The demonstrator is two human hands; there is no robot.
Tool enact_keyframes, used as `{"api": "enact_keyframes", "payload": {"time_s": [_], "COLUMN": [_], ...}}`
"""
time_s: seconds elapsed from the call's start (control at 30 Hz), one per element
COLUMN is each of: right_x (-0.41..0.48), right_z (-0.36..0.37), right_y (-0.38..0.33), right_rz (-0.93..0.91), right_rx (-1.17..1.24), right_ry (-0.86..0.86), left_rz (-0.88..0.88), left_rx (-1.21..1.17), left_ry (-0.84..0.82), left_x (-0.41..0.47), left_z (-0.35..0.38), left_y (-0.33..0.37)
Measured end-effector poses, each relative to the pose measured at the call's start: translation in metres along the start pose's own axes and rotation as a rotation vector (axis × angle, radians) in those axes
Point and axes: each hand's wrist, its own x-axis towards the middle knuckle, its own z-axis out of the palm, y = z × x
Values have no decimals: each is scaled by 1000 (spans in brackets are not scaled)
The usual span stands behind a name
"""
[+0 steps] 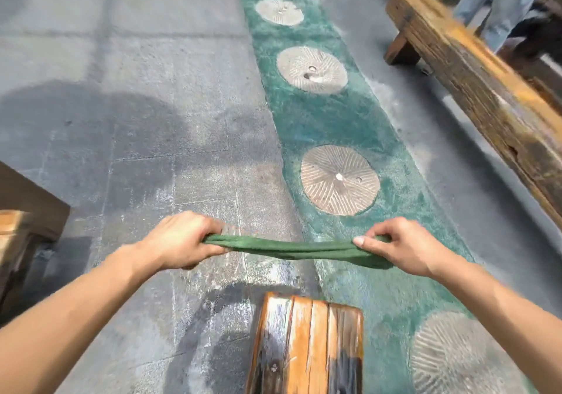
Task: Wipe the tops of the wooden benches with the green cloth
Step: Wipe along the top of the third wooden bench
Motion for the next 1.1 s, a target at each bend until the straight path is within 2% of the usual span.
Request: {"api": "enact_keyframes", "payload": {"time_s": [0.03,0.07,0.1,0.13,0.2,0.23,0.27,0.33,0.37,0.43,0.47,0.53,0.57,0.63,0.67,0.73,0.77,0.83,0.9,0.97,1.1], "right_x": [-1,8,11,14,41,48,70,84,99,99,115,111,126,122,140,134,153,153,168,172,188], "right_z": [-3,-34,-46,-50,-91,-95,-118,-129,-133,-140,-126,-125,-94,-86,-38,-27,31,67,134,169,239], "right_y": [3,-22,-31,-28,-75,-77,-117,-133,-166,-183,-248,-271,-344,-366,-434,-456,-525,-571,-642,-691,-790], "right_rz": [-23,-110,-112,-137,-277,-315,-434,-464,-584,-599,-747,-763,-918,-916,-1032,-1011,-1085,-1109,-1177,-1223,-1336], "right_rx": [-8,-46,-72,-103,-243,-278,-380,-466,-536,-538,-645,-679,-775,-814,-869,-872,-914,-930,-974,-985,-945], "right_ry": [-35,-110,-157,-155,-231,-210,-276,-274,-309,-300,-383,-403,-466,-474,-510,-526,-564,-573,-560,-509,-423], "left_rz": [13,-42,-79,-74,-250,-245,-359,-375,-474,-489,-649,-654,-771,-789,-890,-885,-941,-979,-1035,-1104,-1314], "left_rx": [19,26,6,4,-69,-110,-182,-314,-388,-475,-552,-617,-696,-747,-799,-857,-916,-965,-990,-939,-682], "left_ry": [-16,-11,-31,-41,-42,-53,-7,-14,36,51,121,63,127,88,126,99,125,74,104,133,258], "left_x": [-1,-17,-23,-23,-54,-57,-86,-100,-130,-139,-193,-208,-258,-268,-312,-318,-357,-374,-409,-430,-478], "left_z": [-2,-34,-48,-53,-95,-97,-112,-125,-130,-135,-138,-135,-131,-126,-118,-109,-95,-85,-68,-64,-47], "left_y": [-4,-6,-7,-8,-14,-20,-21,-30,-31,-35,-44,-50,-71,-82,-112,-122,-166,-193,-242,-274,-339]}}
